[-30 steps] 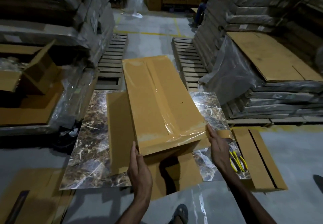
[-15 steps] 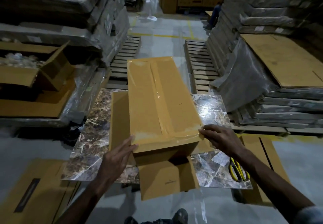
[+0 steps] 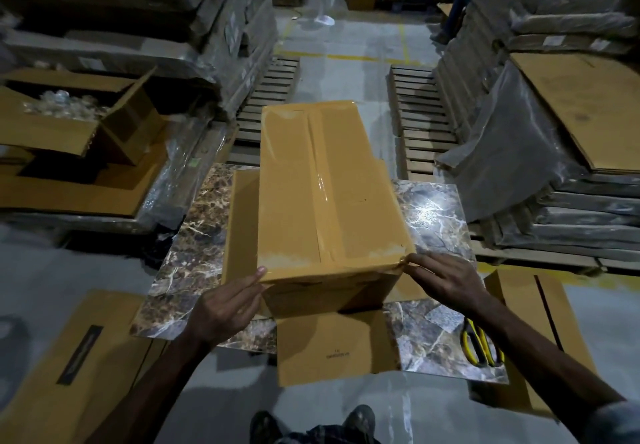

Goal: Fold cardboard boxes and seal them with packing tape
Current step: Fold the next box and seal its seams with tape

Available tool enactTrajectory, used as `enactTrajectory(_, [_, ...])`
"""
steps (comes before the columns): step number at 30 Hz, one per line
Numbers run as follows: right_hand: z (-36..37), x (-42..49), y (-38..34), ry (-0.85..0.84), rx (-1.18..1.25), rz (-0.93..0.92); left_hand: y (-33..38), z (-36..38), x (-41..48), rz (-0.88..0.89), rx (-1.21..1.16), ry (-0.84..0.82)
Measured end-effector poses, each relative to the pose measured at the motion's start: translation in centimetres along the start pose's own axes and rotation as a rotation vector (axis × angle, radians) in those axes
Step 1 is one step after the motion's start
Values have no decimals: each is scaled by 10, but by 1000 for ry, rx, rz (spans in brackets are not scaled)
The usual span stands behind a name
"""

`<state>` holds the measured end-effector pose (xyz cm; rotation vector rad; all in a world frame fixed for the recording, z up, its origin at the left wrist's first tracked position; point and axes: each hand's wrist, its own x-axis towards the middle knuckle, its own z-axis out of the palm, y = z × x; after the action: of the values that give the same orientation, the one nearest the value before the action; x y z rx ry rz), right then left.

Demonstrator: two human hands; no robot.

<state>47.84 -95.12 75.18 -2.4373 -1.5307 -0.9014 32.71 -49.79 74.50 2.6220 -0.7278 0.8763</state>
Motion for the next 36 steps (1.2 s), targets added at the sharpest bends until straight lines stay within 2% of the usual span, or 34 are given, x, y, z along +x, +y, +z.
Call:
enactTrajectory(5, [1,0,6,-18,34,-1,7,3,8,-125,-17,81])
enactTrajectory(8, [-6,9,3,20,67,95,10,8,17,-212,15,121])
enactTrajectory(10, [-10,22,-3,54,60,143,12,10,27,-233,18,86])
enactTrajectory(13, [-9,46,-12,46,82,175,15,20,46,-203,-8,-3])
enactTrajectory(16, [-2,65,-20,-67,180,122,22,37,66,-169,-77,-71])
enactTrajectory(19, [6,82,-33,-167,261,145,37,51,90,-159,-148,-100])
enactTrajectory(26, [15,107,-47,-254,338,183,54,58,114,-100,-188,-219])
enactTrajectory(36, [-5,72,-11,-368,403,344,20,31,63,-109,-75,-129])
